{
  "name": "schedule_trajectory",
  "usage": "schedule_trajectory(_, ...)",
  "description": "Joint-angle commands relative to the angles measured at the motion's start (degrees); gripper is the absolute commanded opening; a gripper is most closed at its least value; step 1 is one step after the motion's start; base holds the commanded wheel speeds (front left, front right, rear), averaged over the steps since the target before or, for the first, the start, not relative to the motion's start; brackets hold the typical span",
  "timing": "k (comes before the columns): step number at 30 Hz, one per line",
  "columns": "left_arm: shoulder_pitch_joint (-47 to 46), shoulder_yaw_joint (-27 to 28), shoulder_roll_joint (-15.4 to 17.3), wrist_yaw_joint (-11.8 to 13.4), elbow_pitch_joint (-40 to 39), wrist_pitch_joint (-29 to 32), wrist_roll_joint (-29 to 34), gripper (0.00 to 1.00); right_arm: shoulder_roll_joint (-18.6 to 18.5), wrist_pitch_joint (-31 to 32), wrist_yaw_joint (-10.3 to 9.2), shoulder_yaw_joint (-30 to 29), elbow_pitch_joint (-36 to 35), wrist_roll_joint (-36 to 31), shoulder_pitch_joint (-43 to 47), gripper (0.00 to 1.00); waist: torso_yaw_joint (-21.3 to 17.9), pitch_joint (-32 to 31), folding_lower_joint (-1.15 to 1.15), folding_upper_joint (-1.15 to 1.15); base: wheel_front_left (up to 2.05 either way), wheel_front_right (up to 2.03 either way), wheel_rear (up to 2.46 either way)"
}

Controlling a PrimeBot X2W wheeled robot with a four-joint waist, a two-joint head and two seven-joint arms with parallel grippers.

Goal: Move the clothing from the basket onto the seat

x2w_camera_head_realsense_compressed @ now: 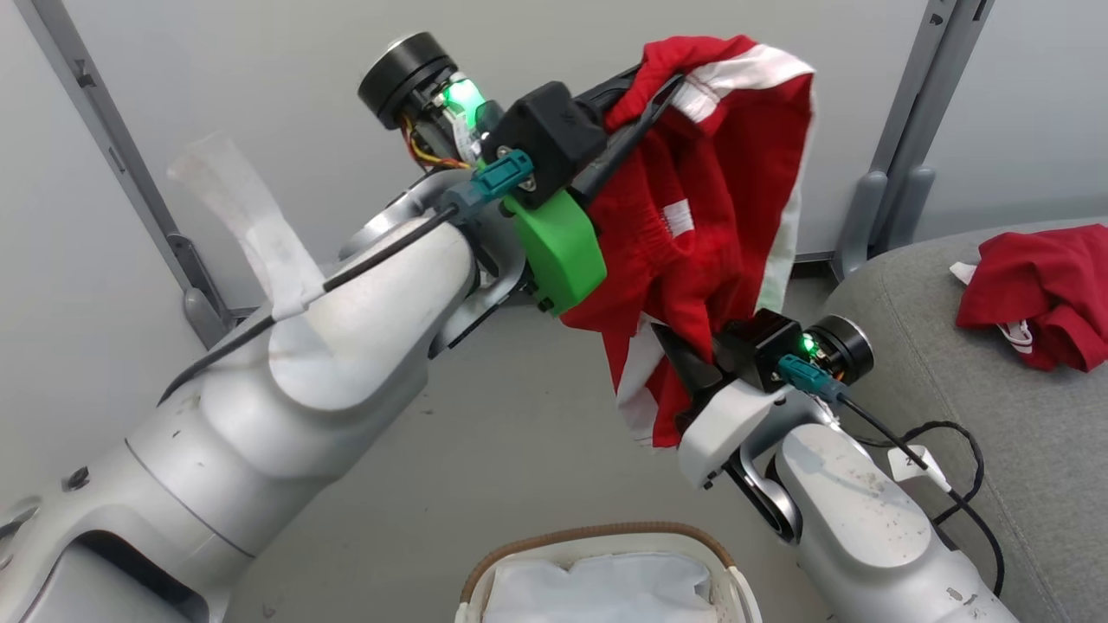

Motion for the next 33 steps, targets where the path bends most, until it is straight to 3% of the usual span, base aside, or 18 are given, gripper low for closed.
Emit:
schedule_trajectory(1, 1.5, 0.4, 0.5, 0.4, 0.5, -0.4, -0.7, 0.0, -0.2, 0.0, -0.07, -0.6, -0.6, -0.4, 1.0, 0.0, -0.5, 0.3, 0.0, 0.0, 0.0, 0.0, 0.0)
schedule_trajectory(3, 2.8, 0.7, 1.0, 0.8, 1.4, -1.0, -1.5, 0.0, -0.2, 0.0, -0.06, -1.3, -1.4, -0.6, 1.2, 0.0, -0.9, 0.6, 0.0, 0.0, 0.0, 0.0, 0.0)
schedule_trajectory(6, 5.4, 1.1, 1.3, 1.1, 2.9, -2.0, -3.0, 0.56, -0.2, 0.0, -0.06, -2.3, -2.7, -0.9, 1.9, 0.0, -1.5, 0.9, 0.0, 0.0, 0.0, 0.0, 0.0)
schedule_trajectory(7, 6.4, 1.1, 1.5, 1.4, 3.4, -2.5, -3.2, 0.89, -0.2, 0.0, -0.06, -2.8, -3.2, -1.0, 2.1, 0.0, -1.7, 1.0, 0.0, 0.0, 0.0, 0.0, 0.0)
schedule_trajectory(8, 7.5, 1.3, 1.6, 1.6, 3.9, -3.1, -3.7, 1.0, -0.2, 0.0, -0.06, -3.3, -3.8, -1.2, 2.1, 0.0, -1.9, 1.1, 0.0, 0.0, 0.0, 0.0, 0.0)
schedule_trajectory(20, 22.6, 5.0, -0.4, 5.2, 6.9, -8.5, -6.7, 1.0, -0.2, 0.0, -0.06, -9.9, -7.7, -3.5, 4.2, 0.0, -2.5, 2.4, 0.0, 0.0, 0.0, 0.0, 0.0)
schedule_trajectory(33, 37.4, 13.7, -4.0, 3.4, 2.5, -8.5, -1.3, 1.0, -0.2, 0.0, -0.06, -15.6, -8.1, -5.7, 6.7, 0.0, -2.8, 3.2, 0.0, 0.0, 0.0, 0.0, 0.0)
